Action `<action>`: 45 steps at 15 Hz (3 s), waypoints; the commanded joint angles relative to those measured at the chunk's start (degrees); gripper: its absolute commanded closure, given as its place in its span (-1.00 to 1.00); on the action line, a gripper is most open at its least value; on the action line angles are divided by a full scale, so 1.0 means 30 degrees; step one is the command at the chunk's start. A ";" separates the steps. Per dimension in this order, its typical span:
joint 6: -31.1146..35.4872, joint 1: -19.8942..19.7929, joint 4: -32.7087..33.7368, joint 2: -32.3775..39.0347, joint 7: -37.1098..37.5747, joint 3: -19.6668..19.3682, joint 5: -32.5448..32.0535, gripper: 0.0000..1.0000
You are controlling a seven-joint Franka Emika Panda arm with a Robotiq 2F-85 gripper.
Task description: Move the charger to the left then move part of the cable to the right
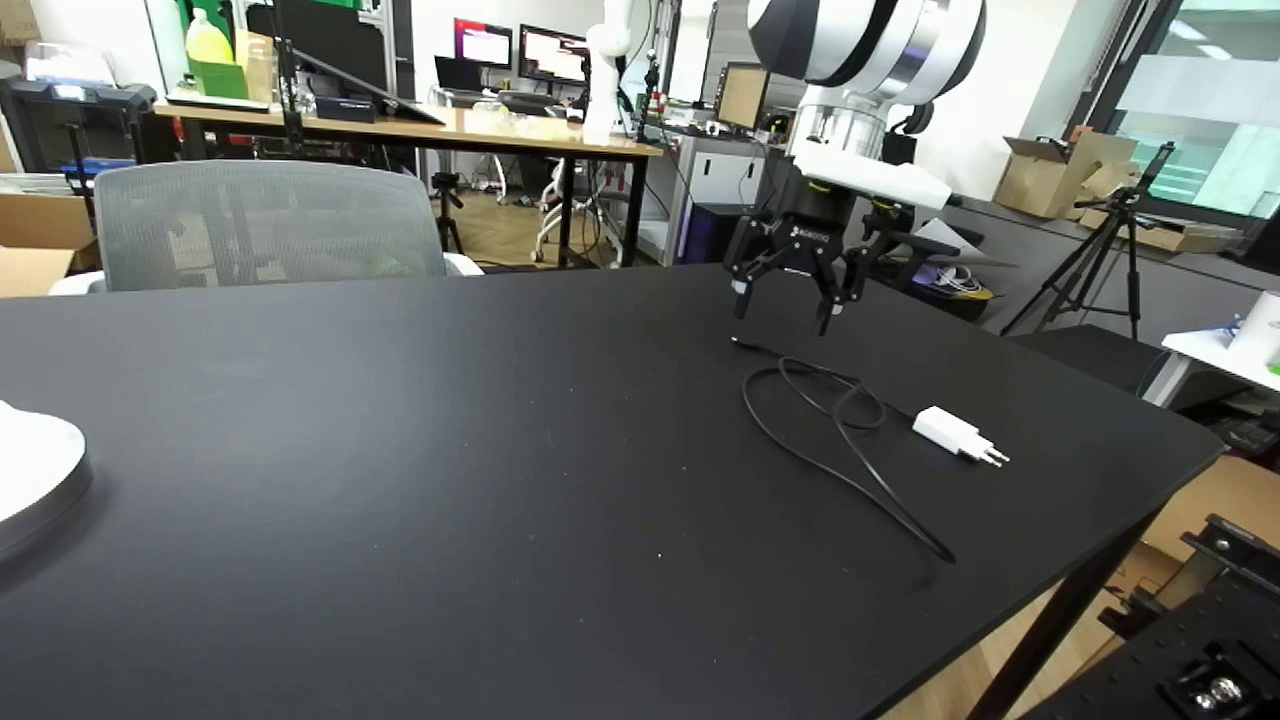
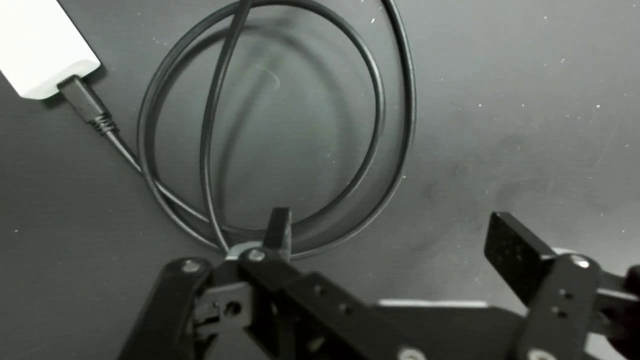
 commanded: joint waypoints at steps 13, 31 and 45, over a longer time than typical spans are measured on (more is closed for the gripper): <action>-0.0489 -0.0071 0.1220 0.1971 0.1021 0.0431 -0.0185 0.22; 0.1364 0.4349 -0.1699 -0.3634 0.4778 -0.1157 -1.0304 0.97; -0.0107 0.4474 -0.2168 -0.3350 0.0147 0.1144 -1.3230 0.97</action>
